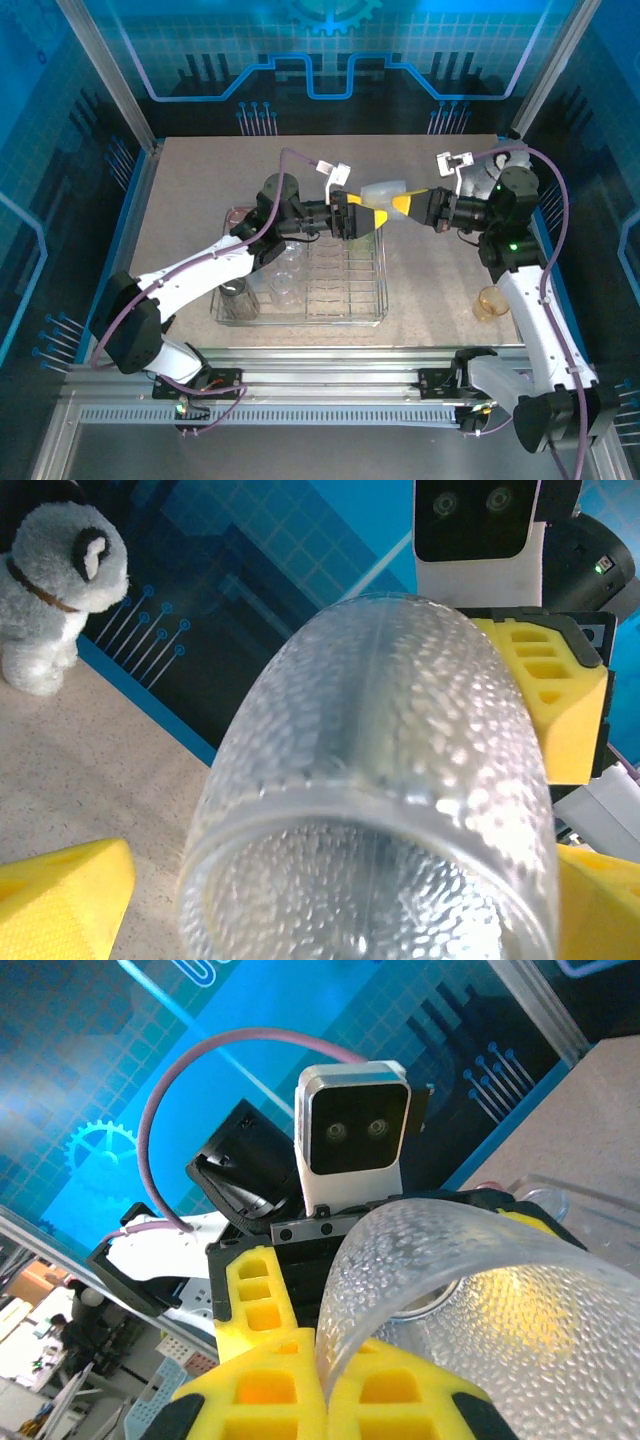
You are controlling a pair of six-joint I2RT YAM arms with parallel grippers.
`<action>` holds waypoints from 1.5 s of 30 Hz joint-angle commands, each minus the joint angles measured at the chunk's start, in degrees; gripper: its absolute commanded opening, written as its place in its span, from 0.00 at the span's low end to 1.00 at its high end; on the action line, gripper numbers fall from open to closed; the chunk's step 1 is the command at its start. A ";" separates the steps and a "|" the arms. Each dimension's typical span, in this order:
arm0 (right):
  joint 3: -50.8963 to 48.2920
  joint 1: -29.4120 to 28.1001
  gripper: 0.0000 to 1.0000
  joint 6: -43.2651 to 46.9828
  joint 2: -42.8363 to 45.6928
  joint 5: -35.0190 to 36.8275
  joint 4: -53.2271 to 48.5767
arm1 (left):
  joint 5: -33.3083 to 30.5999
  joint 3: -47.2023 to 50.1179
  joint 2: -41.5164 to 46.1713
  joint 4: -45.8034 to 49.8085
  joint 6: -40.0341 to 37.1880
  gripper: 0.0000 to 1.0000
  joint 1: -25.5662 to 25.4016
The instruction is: Load the cups into the dish rack
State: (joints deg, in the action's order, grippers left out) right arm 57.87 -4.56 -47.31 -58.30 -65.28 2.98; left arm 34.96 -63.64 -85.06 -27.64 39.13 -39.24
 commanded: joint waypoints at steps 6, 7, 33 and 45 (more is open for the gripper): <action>4.66 -3.42 0.00 6.45 -1.54 2.94 -10.86 | 3.01 -1.31 0.73 -1.58 2.95 0.99 2.05; 4.75 -3.66 0.00 6.78 -1.66 3.24 -11.39 | 3.34 -1.31 0.67 -1.67 3.13 0.98 2.15; 14.16 -3.71 1.00 25.70 -1.22 38.51 -39.86 | -8.75 -7.99 0.94 28.37 -12.37 0.33 1.74; 6.16 12.92 1.00 26.45 14.45 67.73 -47.16 | -27.06 -20.59 -3.36 63.75 -32.80 0.34 -3.82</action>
State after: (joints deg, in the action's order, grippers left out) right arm 66.72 4.91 -20.53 -46.65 0.38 -43.33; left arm 11.68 -80.84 -85.93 25.15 13.02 -43.05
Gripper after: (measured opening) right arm 0.999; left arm 0.576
